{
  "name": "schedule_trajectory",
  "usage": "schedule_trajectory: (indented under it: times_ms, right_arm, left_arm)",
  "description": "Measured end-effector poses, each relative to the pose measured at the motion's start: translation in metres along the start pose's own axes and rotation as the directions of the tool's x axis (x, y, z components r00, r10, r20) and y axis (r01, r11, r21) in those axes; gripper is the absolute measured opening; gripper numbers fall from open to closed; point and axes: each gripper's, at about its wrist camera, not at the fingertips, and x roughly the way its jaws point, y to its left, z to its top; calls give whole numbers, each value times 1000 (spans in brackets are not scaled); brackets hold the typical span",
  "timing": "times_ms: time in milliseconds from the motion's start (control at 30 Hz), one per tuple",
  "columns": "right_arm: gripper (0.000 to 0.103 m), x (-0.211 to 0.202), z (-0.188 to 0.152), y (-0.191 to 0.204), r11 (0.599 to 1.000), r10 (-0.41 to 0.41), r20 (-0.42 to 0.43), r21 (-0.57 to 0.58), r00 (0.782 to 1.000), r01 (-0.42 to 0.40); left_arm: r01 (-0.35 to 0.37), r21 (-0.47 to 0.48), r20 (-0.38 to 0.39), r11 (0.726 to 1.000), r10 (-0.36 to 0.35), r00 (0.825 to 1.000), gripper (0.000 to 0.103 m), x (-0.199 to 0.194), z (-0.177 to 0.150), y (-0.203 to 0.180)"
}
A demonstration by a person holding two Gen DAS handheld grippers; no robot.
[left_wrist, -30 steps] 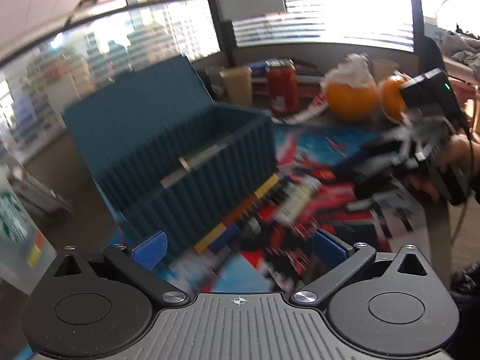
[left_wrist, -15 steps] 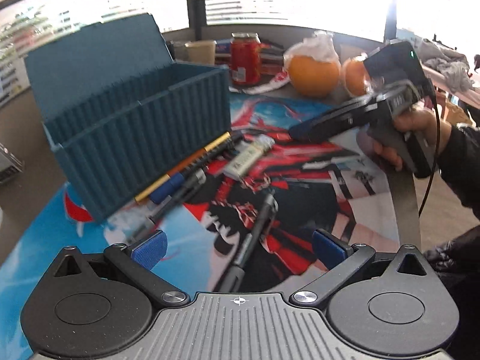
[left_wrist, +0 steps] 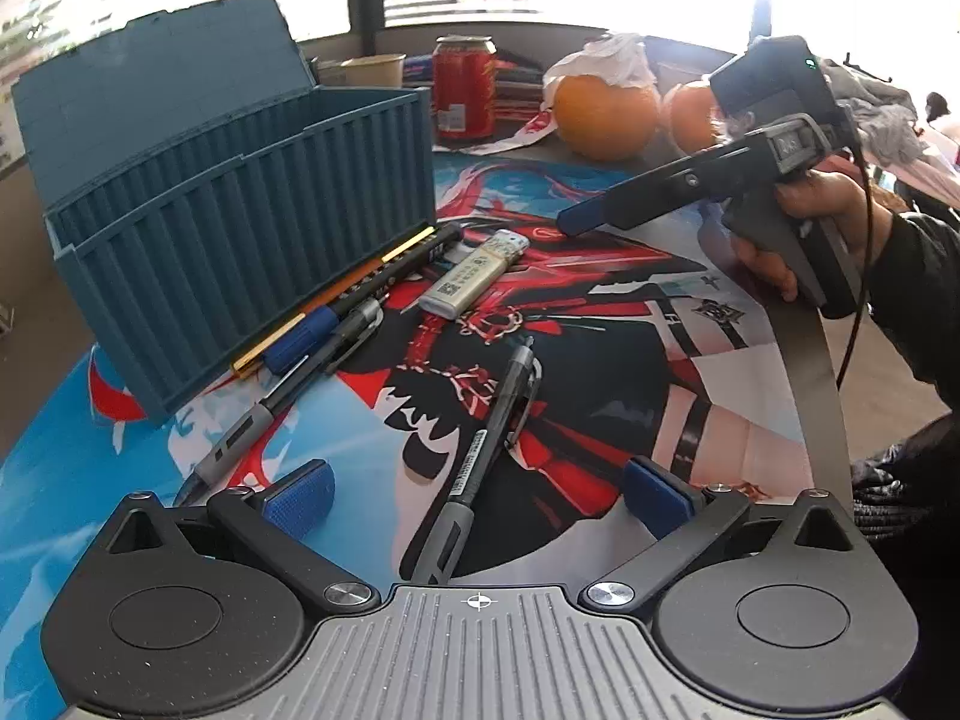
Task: Organize rigid objects
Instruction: 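Withdraw the left tool from the box back over the pens, then grasp the black marker pen upright with the left tool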
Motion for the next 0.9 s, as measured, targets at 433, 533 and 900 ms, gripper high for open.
schedule_trajectory:
  times_ms: [433, 533, 900]
  right_arm:
    - [103, 0, 0, -1, 1000, 1, 0, 1, 1000, -1]
    - [103, 0, 0, -1, 1000, 1, 0, 0, 1000, -1]
    - [103, -1, 0, -1, 1000, 2, 0, 1, 1000, -2]
  left_arm:
    - [17, 22, 37, 1000, -17, 999, 64, -4, 2, -1]
    - [31, 28, 33, 999, -32, 999, 57, -5, 3, -1]
    - [-7, 30, 40, 1000, 6, 999, 19, -9, 1, -8]
